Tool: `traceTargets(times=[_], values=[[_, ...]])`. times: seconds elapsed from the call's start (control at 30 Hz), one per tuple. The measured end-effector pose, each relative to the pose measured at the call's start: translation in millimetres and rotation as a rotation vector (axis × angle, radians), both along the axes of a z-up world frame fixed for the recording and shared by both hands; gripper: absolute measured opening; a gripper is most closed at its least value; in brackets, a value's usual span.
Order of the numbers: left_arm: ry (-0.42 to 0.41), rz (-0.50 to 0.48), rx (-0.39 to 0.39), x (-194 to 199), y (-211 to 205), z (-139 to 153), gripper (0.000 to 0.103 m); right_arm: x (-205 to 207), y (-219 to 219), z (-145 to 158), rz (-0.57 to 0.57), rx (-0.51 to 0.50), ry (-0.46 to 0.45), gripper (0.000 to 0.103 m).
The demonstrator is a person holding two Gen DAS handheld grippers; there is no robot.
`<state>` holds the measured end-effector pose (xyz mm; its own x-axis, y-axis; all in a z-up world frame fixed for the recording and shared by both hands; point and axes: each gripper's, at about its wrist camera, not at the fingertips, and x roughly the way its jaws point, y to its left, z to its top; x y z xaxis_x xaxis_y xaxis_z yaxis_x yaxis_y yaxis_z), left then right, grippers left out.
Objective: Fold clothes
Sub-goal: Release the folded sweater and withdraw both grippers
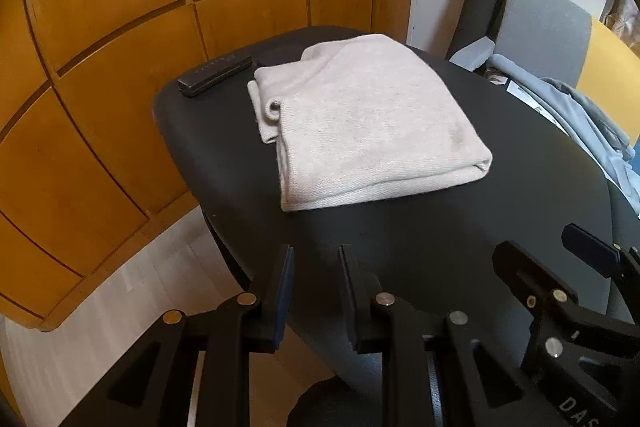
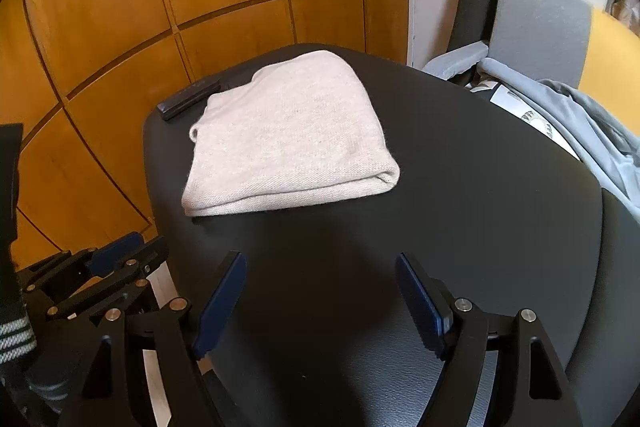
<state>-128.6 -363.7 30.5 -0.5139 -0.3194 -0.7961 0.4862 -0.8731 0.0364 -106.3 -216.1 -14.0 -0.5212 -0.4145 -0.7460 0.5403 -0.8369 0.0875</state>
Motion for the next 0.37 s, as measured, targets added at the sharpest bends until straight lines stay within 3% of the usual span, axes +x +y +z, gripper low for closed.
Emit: traceTargets(times=[0.2,0.37], values=[[0.060,0.000,0.034,5.0,-1.4,3.9,0.022,-0.8,3.3,-1.2,-0.011,-0.007,-0.006,0.078],[0.157,-0.003,-0.067,14.8,5.7,16.7,0.021,0.0,5.0,-3.5,-0.013,-0.005,-0.010,0.078]])
